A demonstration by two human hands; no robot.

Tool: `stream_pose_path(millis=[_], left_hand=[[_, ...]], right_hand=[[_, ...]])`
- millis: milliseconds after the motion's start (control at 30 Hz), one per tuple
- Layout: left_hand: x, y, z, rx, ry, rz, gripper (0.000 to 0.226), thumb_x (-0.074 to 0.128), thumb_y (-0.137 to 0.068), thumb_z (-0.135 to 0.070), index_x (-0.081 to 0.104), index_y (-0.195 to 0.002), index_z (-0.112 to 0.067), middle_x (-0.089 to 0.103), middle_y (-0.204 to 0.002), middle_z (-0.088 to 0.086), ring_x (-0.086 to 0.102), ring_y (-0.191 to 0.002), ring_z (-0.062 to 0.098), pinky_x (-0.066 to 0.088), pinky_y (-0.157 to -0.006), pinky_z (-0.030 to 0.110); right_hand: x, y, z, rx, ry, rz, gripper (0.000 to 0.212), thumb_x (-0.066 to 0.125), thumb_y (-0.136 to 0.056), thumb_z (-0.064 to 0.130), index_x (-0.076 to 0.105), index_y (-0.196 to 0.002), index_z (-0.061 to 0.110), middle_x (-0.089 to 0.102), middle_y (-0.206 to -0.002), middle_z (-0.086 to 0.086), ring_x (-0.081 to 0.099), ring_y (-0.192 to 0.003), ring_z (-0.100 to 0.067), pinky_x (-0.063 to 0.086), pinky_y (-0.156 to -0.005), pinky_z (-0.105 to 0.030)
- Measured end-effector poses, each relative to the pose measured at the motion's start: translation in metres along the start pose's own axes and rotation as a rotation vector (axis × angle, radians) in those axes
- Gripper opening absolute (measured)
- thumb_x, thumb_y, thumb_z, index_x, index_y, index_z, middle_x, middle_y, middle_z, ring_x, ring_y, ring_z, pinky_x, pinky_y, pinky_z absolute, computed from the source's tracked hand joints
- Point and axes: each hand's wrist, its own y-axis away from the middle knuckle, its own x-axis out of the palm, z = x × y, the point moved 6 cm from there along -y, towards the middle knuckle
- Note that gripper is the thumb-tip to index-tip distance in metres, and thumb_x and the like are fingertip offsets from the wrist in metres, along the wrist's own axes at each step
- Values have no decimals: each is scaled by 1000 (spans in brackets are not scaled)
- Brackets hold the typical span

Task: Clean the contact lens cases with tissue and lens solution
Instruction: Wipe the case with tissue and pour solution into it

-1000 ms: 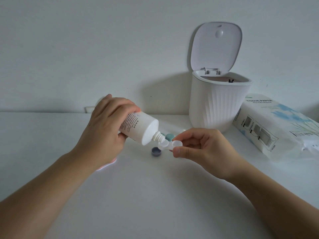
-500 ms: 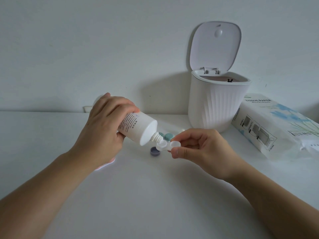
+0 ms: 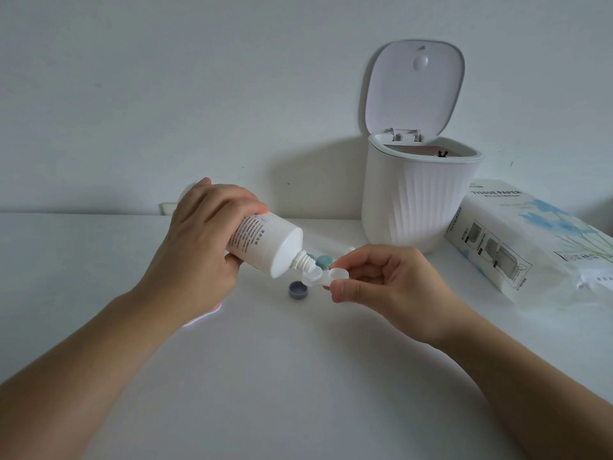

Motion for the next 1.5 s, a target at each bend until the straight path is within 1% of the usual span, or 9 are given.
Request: stream_pose_path(millis=[200, 467, 700, 833, 1000, 1233, 1300, 1400, 1500], left_hand=[[-1, 0, -1, 5, -9, -22, 76, 70, -59, 23, 55, -122, -16, 55, -125, 1, 46, -122, 29, 17, -123, 35], [-1, -1, 0, 9, -29, -31, 76, 69, -59, 23, 56, -122, -15, 53, -125, 0, 47, -121, 31, 15, -123, 33], [-3, -1, -2, 19, -25, -46, 73, 68, -59, 23, 56, -121, -15, 53, -124, -1, 48, -121, 31, 16, -123, 34], [-3, -1, -2, 17, -28, -49, 72, 67, -59, 24, 57, -120, -14, 54, -124, -1, 49, -121, 32, 15, -123, 33], [-3, -1, -1, 5, -30, -55, 71, 68, -59, 24, 58, -120, -12, 54, -124, 0, 48, -121, 33, 15, -123, 32], [-2, 1, 2, -61, 31, -41, 69, 74, -63, 19, 60, -123, -12, 56, -126, 4, 44, -124, 31, 14, -123, 29], [-1, 2, 2, -90, 66, -36, 67, 74, -65, 18, 59, -123, -12, 56, -126, 3, 43, -124, 28, 18, -122, 33], [-2, 2, 1, -124, 107, -25, 64, 74, -67, 15, 59, -123, -11, 56, -126, 2, 41, -122, 25, 33, -113, 53], [-5, 3, 1, -143, 129, -25, 63, 76, -66, 13, 60, -123, -11, 55, -125, -1, 42, -121, 24, 37, -108, 58]], right_hand=[[-1, 0, 0, 2, -15, -12, 14, 82, -80, 15, 76, -92, 15, 79, -86, -9, 77, -83, -23, 61, -82, -28], [0, 0, 0, 1, -16, -9, 13, 82, -80, 15, 76, -91, 16, 79, -85, -10, 77, -83, -26, 62, -85, -35], [1, 1, 1, -9, -33, -12, 30, 81, -70, 30, 75, -92, 11, 78, -83, -12, 76, -79, -22, 61, -82, -30], [1, 0, 0, -5, -31, -11, 22, 82, -75, 22, 75, -93, 11, 78, -84, -11, 76, -81, -23, 61, -82, -29], [0, -1, -1, -2, -11, -18, 15, 82, -81, 16, 76, -95, 13, 78, -85, -11, 76, -84, -27, 61, -86, -38], [-2, -1, 0, -12, -19, -28, 13, 81, -83, 18, 76, -95, 17, 78, -85, -10, 76, -80, -22, 61, -85, -37], [-3, -1, 0, -16, -23, -33, 12, 81, -83, 18, 76, -94, 18, 78, -84, -11, 74, -78, -21, 60, -82, -37], [-3, -1, 1, -19, -29, -36, 11, 80, -84, 17, 76, -94, 19, 78, -85, -13, 74, -77, -22, 60, -81, -38], [-3, -2, 1, -15, -30, -44, 10, 80, -84, 17, 76, -93, 18, 78, -86, -13, 74, -77, -27, 59, -82, -44]])
